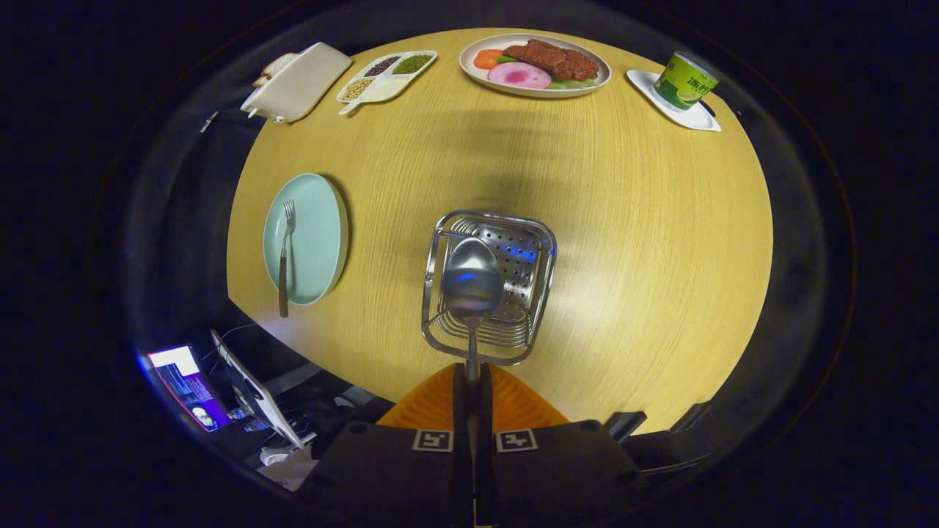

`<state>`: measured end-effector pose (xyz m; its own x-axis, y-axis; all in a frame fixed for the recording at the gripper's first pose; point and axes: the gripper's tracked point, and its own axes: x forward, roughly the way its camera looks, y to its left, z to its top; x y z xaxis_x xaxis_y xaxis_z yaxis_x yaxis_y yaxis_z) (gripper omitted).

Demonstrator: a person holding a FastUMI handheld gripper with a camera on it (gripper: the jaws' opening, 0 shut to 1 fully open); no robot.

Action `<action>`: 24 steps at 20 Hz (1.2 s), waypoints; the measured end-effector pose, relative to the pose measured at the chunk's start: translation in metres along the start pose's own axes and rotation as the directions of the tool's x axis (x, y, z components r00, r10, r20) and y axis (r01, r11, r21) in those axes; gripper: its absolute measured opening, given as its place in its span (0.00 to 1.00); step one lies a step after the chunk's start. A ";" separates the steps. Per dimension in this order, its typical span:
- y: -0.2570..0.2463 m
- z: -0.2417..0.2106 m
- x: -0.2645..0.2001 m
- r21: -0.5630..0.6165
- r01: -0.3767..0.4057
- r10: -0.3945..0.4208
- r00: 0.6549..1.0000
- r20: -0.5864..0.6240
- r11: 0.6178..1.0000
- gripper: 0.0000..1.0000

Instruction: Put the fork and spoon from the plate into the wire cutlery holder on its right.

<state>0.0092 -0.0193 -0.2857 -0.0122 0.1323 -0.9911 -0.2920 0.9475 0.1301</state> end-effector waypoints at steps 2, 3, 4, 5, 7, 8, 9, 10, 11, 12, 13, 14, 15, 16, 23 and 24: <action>-0.004 0.004 0.000 -0.013 0.021 -0.021 1.000 -0.008 1.000 0.06; -0.003 0.005 0.001 -0.016 0.025 -0.025 1.000 -0.006 1.000 0.08; -0.003 0.007 0.000 -0.015 0.028 -0.029 1.000 -0.006 0.999 0.11; -0.003 0.008 0.000 -0.013 0.027 -0.027 1.000 -0.007 1.000 0.12; -0.005 0.015 -0.003 -0.012 0.037 -0.037 0.999 0.023 0.999 0.17; -0.007 0.018 -0.006 -0.014 0.042 -0.042 0.998 0.043 0.999 0.25; -0.004 0.023 -0.011 -0.003 0.028 -0.028 0.997 0.070 1.000 0.31; -0.004 0.028 -0.017 0.012 0.022 -0.023 0.994 0.104 1.000 0.52; 0.000 0.033 -0.025 0.032 0.001 -0.006 0.990 0.142 0.999 0.74; 0.006 0.037 -0.033 0.053 -0.020 0.010 0.983 0.185 0.998 0.95; 0.010 0.043 -0.044 0.070 -0.041 0.024 0.972 0.236 0.997 0.96; 0.014 0.049 -0.055 0.082 -0.050 0.024 0.957 0.289 0.995 1.00; 0.017 0.054 -0.065 0.086 -0.044 0.012 0.939 0.343 0.995 0.99; 0.022 0.059 -0.075 0.080 -0.039 0.004 0.918 0.397 0.996 0.99; 0.112 0.071 -0.104 -0.025 -0.044 0.050 0.773 0.633 0.999 0.99; 0.127 0.070 -0.100 -0.042 -0.040 0.058 0.764 0.642 0.998 0.99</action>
<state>0.0401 0.1084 -0.1686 0.5879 0.3427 -0.7328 -0.3310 0.9284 0.1687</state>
